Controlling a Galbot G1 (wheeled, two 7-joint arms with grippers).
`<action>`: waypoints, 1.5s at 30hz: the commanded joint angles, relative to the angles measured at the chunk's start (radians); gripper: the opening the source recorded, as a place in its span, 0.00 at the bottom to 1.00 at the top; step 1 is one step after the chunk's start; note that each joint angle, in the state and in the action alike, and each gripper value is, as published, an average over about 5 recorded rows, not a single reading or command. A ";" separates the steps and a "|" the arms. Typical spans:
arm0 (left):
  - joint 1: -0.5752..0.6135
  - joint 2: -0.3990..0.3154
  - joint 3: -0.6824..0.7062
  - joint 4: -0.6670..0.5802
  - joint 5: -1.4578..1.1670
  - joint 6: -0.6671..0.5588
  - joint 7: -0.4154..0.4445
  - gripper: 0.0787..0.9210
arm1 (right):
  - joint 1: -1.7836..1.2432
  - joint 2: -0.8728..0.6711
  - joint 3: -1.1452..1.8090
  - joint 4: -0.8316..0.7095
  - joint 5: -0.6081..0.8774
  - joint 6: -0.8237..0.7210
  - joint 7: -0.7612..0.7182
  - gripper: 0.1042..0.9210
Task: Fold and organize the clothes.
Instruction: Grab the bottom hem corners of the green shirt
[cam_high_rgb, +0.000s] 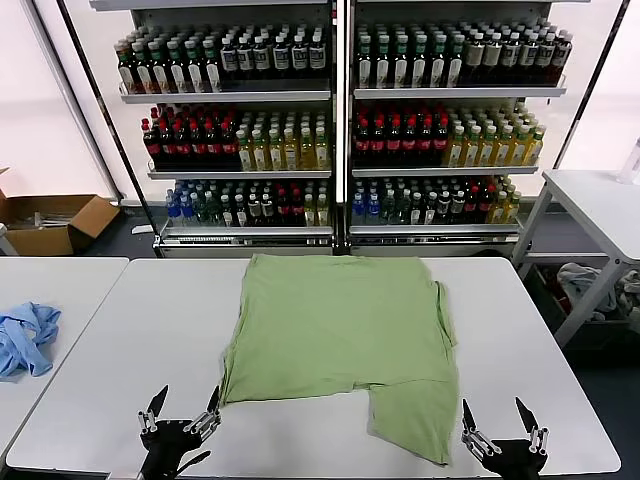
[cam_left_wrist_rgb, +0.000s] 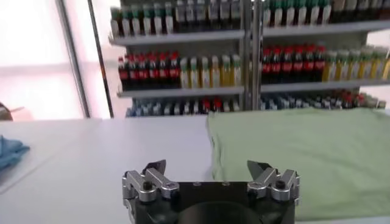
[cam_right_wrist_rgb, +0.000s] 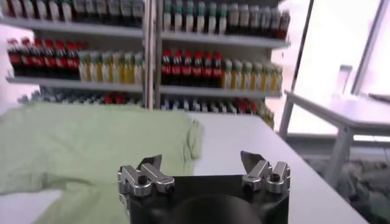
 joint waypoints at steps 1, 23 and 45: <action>-0.152 -0.005 -0.038 0.032 -0.181 0.221 0.060 0.88 | 0.055 0.003 -0.021 0.017 0.114 -0.194 -0.001 0.88; -0.186 -0.083 0.004 0.142 -0.184 0.178 0.119 0.88 | 0.110 0.039 -0.128 -0.007 0.093 -0.228 -0.061 0.88; -0.191 -0.091 0.041 0.196 -0.156 0.146 0.134 0.81 | 0.130 0.042 -0.152 -0.035 0.091 -0.208 -0.060 0.83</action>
